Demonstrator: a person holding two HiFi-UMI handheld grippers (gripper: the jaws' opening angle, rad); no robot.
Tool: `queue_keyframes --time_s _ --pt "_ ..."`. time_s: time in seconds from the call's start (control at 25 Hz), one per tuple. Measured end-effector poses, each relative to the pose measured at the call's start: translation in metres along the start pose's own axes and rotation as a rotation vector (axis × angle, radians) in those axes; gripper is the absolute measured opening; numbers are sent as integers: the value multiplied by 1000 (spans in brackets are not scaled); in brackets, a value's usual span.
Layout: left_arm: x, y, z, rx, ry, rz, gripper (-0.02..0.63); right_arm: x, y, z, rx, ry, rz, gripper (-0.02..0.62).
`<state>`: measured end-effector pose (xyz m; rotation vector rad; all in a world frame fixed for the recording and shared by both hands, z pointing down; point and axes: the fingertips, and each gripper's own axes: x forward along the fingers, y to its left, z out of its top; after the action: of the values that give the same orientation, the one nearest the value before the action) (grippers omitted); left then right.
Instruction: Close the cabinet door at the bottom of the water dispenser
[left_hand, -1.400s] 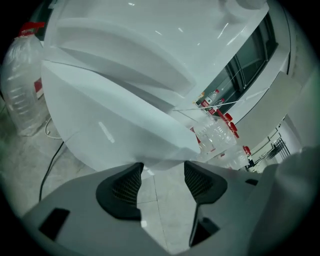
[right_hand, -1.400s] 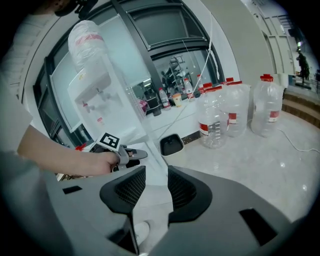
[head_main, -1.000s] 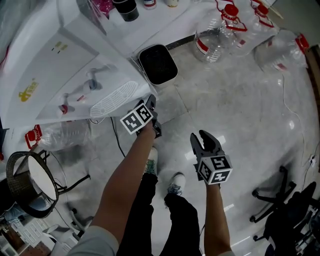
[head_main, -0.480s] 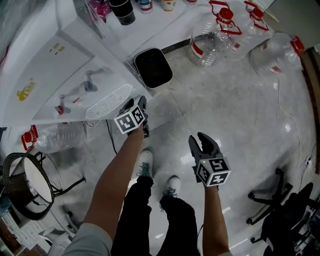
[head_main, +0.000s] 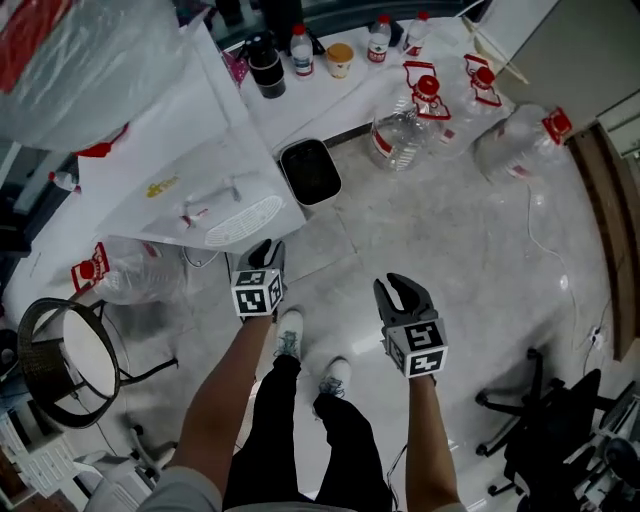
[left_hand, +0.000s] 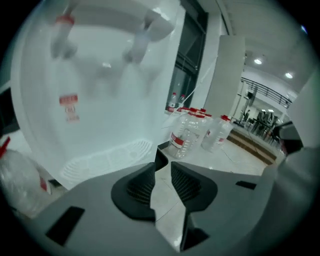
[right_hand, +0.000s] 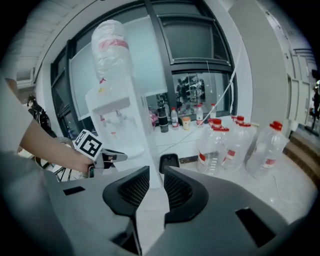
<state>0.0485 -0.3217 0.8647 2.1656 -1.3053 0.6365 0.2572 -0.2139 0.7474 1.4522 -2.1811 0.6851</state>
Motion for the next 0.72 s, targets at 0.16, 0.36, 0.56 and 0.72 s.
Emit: queue_keyframes --time_s 0.16,0.36,0.56,0.72 --pt "-86 -15 58 136 -52 -40 36 -49 17 79 -74 -55 9 55" --pt "-184 -14 150 187 -172 -16 26 -100 40 178 -220 -104 13 28" --pt "-284 -19 227 221 -265 -24 26 -156 67 261 -375 -157 1 28" --pt "-351 -16 273 256 -308 13 26 -188 96 313 -440 -223 17 28"
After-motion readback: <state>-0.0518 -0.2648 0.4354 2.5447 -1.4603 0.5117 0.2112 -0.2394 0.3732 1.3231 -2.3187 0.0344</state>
